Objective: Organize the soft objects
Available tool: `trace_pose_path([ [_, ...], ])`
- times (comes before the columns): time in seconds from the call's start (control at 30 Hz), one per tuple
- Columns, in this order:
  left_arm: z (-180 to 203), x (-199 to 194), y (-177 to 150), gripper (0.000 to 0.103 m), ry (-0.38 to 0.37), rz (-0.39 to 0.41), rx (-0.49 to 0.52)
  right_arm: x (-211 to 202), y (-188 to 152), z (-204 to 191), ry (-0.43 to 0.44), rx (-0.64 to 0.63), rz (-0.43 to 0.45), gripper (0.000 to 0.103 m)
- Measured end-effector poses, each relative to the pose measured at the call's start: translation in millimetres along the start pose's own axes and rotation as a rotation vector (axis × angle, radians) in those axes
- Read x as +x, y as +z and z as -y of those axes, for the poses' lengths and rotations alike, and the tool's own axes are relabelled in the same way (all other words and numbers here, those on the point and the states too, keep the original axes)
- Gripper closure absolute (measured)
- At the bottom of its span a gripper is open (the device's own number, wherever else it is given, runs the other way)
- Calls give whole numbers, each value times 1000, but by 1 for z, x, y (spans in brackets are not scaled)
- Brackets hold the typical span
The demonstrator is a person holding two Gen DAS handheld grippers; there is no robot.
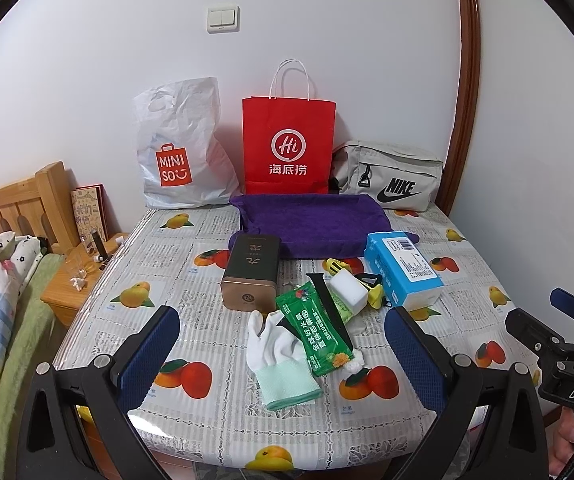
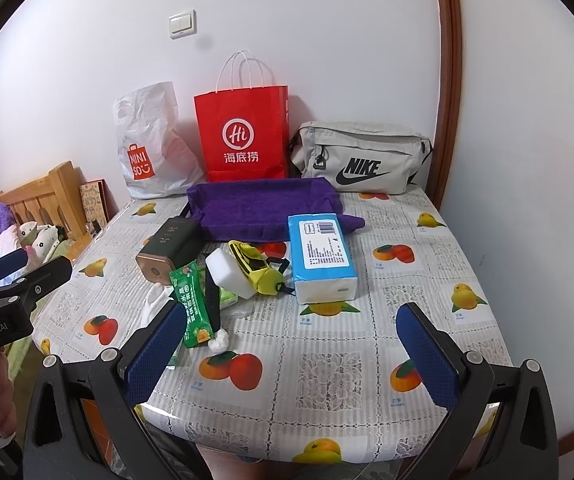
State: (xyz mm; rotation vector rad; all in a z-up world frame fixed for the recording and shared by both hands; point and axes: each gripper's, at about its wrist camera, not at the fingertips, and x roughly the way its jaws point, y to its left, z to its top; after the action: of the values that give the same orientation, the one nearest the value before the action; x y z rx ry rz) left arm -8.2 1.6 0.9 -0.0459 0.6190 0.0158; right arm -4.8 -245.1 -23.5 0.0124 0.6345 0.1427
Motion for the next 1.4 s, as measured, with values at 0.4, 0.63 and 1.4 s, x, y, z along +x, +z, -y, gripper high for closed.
trace_pose_path([
  [0.4, -4, -4, 1, 0, 1, 5, 1, -2, 0, 0, -4, -5, 2, 0],
  [0.63, -14, 0, 3, 0, -6, -18, -5, 9, 2, -3, -1, -9, -13, 0],
  [1.4, -30, 148, -59, 4, 21, -289, 2, 105, -31, 0, 91, 6, -161, 0],
])
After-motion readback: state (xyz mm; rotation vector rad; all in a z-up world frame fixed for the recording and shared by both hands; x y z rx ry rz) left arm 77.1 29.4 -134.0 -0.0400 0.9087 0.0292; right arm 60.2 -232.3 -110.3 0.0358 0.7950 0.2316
